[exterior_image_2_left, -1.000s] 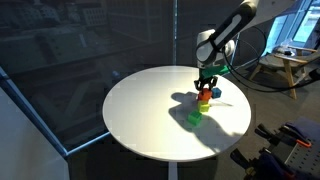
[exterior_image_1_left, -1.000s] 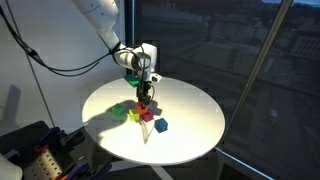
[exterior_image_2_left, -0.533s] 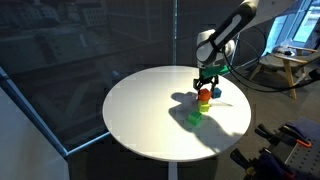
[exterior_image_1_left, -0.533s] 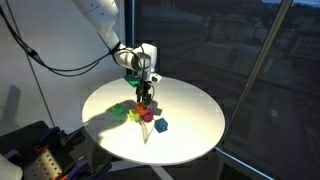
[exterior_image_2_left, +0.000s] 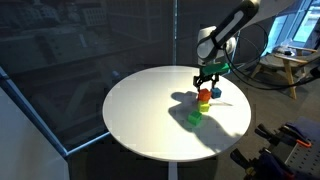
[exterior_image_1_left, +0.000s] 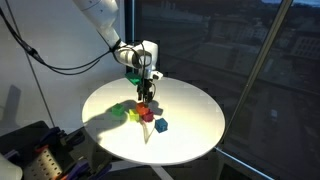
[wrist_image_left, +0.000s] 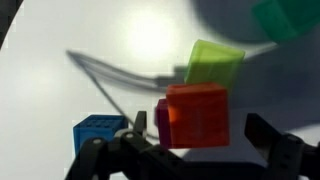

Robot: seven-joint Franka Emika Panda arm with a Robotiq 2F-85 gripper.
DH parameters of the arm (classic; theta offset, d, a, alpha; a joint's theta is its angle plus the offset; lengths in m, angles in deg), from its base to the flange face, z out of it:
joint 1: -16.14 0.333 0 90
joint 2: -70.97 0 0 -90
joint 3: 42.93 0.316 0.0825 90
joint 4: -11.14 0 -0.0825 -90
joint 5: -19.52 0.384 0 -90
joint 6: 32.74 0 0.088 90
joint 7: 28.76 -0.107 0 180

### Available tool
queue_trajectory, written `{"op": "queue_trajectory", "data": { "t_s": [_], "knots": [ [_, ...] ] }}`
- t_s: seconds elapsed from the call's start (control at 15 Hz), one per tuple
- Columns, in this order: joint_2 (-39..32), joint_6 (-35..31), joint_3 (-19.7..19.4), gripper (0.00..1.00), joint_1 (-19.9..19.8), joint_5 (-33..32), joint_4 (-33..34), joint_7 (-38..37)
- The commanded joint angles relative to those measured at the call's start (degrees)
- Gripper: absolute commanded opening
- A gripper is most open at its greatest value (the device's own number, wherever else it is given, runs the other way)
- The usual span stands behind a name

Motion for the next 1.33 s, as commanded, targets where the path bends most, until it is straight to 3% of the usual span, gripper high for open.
{"op": "queue_trajectory", "data": {
  "t_s": [0.0, 0.53, 1.27],
  "knots": [
    [3.9, 1.3, 0.2, 1.0, -1.2, 1.4, -1.8, 2.1],
    [5.6, 2.9, -0.4, 1.0, -4.5, 3.3, -0.8, 3.1],
    [2.8, 2.6, -0.8, 1.0, -8.0, 5.8, 1.6, 4.5]
  ]
}}
